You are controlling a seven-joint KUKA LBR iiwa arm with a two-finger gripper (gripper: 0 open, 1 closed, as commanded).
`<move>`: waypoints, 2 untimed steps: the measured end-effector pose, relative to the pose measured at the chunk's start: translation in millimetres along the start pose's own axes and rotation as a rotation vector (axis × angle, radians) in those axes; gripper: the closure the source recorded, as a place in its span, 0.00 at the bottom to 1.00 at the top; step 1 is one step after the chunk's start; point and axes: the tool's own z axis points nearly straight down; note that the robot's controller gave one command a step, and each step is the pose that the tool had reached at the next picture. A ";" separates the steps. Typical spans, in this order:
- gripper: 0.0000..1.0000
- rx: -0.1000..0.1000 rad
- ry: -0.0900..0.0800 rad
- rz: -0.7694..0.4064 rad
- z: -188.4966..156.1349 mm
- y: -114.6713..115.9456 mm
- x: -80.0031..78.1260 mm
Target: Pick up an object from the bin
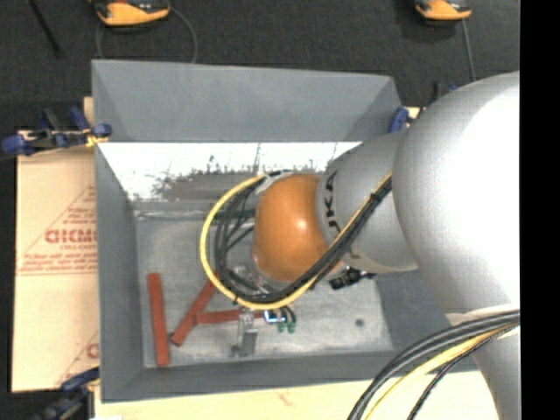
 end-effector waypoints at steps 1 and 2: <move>1.00 0.001 -0.011 0.009 -4.5 -4.7 -5.1; 1.00 0.001 -0.023 0.031 -158.4 -19.2 -42.0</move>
Offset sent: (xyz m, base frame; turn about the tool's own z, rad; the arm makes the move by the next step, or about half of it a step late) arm 0.0000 0.0000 0.0000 0.0000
